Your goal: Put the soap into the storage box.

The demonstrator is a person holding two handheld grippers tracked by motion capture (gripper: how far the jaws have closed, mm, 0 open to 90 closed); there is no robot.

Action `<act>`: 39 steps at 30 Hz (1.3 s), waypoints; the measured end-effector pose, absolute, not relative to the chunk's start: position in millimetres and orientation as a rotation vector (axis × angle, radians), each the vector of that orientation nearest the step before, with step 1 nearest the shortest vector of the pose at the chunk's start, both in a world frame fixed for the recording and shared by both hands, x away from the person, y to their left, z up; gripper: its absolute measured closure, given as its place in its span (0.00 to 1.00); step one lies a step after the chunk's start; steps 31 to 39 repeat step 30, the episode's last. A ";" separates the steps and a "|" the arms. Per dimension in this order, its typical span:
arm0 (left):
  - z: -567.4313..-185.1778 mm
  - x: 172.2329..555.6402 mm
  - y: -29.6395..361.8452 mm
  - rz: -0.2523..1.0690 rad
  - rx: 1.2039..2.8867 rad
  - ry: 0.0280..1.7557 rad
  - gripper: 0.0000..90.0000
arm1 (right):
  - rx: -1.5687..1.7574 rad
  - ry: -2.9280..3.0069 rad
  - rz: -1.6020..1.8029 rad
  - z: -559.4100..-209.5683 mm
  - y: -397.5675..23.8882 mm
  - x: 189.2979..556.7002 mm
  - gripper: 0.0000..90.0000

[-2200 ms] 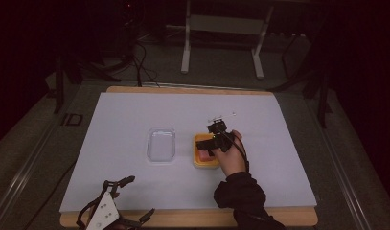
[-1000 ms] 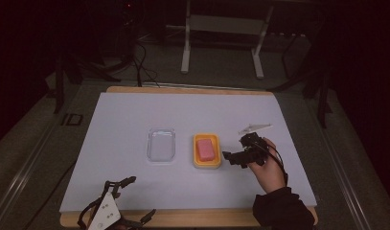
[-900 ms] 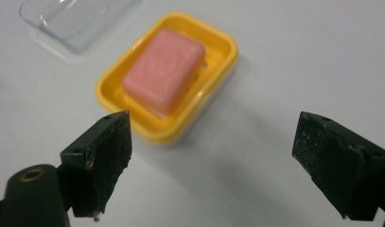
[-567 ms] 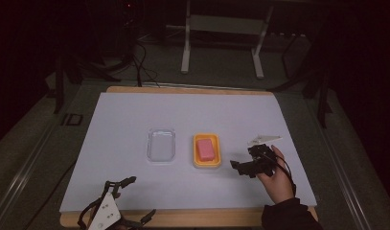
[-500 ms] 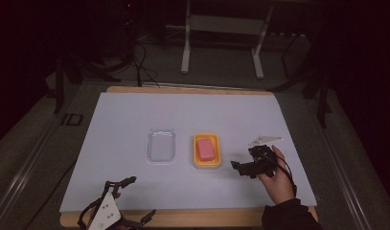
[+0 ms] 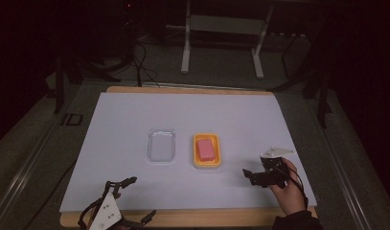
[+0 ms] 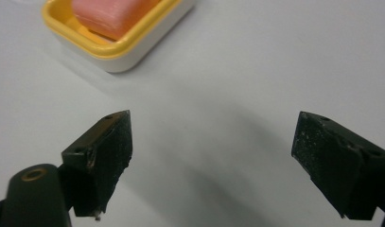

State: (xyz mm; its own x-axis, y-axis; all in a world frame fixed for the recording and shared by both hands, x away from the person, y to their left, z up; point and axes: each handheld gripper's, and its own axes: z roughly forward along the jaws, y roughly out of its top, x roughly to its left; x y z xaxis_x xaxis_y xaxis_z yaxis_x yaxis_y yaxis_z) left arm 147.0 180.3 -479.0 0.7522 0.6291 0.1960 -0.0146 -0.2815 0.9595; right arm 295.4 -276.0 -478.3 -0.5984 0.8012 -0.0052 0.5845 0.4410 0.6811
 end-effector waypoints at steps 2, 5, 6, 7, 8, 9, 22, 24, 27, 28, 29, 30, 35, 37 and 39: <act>-479.0 147.0 180.3 0.673 1.759 0.483 0.01 | 1.194 2.347 0.942 -480.1 -279.4 293.0 0.15; -478.6 146.8 180.5 0.675 1.762 0.482 0.01 | 1.183 2.309 0.945 -482.7 -283.2 290.3 0.15; -478.4 146.6 180.6 0.675 1.761 0.482 0.01 | 1.185 2.297 0.948 -483.7 -284.9 289.2 0.15; -478.2 146.5 180.9 0.676 1.761 0.479 0.01 | 1.197 2.284 0.952 -485.1 -287.5 287.1 0.15; -478.1 146.4 180.9 0.677 1.761 0.479 0.01 | 1.197 2.284 0.952 -485.1 -287.5 287.1 0.15; -478.1 146.3 181.1 0.678 1.761 0.478 0.01 | 1.196 2.282 0.951 -485.4 -288.1 286.6 0.15; -478.4 146.7 180.1 0.669 1.771 0.472 0.00 | 1.207 2.276 0.955 -495.4 -292.3 289.6 0.15; -478.5 146.8 180.1 0.670 1.772 0.473 0.01 | 1.217 2.283 0.955 -497.2 -292.5 291.0 0.15; -478.4 147.0 180.3 0.670 1.772 0.474 0.01 | 1.223 2.283 0.957 -497.6 -292.4 291.8 0.15; -478.4 147.1 180.3 0.670 1.771 0.475 0.01 | 1.221 2.281 0.956 -497.5 -292.2 291.6 0.15; -478.4 147.2 180.4 0.670 1.772 0.475 0.01 | 1.219 2.282 0.959 -497.4 -292.0 291.5 0.15; -478.5 147.4 180.3 0.670 1.771 0.476 0.01 | 1.220 2.282 0.954 -497.5 -291.9 291.5 0.15; -478.5 147.4 180.3 0.670 1.771 0.476 0.01 | 1.220 2.282 0.954 -497.5 -291.9 291.5 0.15; -478.5 147.4 180.3 0.670 1.771 0.476 0.01 | 1.220 2.282 0.954 -497.5 -291.9 291.5 0.15; -478.5 147.4 180.3 0.670 1.771 0.476 0.01 | 1.220 2.282 0.954 -497.5 -291.9 291.5 0.15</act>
